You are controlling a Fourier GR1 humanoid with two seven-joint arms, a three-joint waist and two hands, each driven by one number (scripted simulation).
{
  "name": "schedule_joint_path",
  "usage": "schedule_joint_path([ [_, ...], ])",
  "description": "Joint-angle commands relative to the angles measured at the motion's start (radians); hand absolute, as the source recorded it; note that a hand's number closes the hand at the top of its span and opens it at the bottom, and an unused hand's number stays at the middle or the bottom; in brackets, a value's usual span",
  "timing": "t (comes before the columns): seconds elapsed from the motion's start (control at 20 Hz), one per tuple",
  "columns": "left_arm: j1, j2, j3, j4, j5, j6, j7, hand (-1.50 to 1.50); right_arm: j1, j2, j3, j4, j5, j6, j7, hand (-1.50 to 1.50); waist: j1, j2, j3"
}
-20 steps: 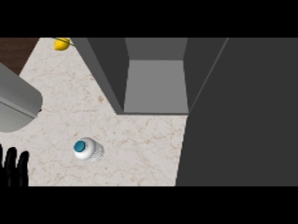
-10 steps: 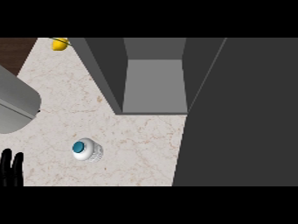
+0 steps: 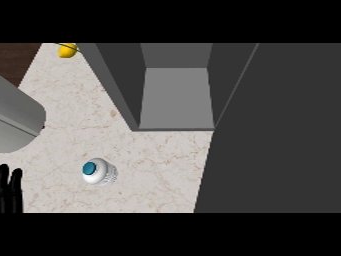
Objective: Pick up the bottled water, place it into the cabinet and close the cabinet
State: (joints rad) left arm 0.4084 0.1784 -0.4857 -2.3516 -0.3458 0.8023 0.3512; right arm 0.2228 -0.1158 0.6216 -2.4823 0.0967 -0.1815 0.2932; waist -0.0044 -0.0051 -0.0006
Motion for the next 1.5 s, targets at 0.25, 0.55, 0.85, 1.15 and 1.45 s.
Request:
schedule_joint_path([
  [0.25, -0.076, -0.02, 0.121, 0.092, 0.097, -0.004, -0.044, -1.5, -0.049, -0.034, 0.045, -0.119, 0.147, -0.044, 0.097, -1.5, 0.001, 0.002, -0.001],
  [0.55, -0.092, -0.036, 0.188, 0.262, 0.23, -0.04, -0.208, -1.5, -0.08, -0.046, 0.012, -0.088, 0.133, -0.08, 0.106, -1.5, 0.003, 0.003, -0.002],
  [0.85, -0.076, -0.08, 0.179, 0.4, 0.291, -0.08, -0.337, -1.5, -0.005, -0.1, 0.069, -0.099, 0.134, -0.093, 0.027, -1.5, -0.003, 0.002, 0.0],
  [1.15, -0.125, -0.128, 0.251, 0.617, 0.392, -0.155, -0.536, -1.5, -0.069, -0.085, 0.048, -0.089, 0.111, -0.127, 0.065, -1.5, 0.0, 0.003, -0.001],
  [1.45, -0.131, -0.17, 0.291, 0.758, 0.467, -0.228, -0.663, -1.5, -0.071, -0.122, 0.069, -0.099, 0.144, -0.146, 0.072, -1.5, -0.002, 0.002, -0.001],
])
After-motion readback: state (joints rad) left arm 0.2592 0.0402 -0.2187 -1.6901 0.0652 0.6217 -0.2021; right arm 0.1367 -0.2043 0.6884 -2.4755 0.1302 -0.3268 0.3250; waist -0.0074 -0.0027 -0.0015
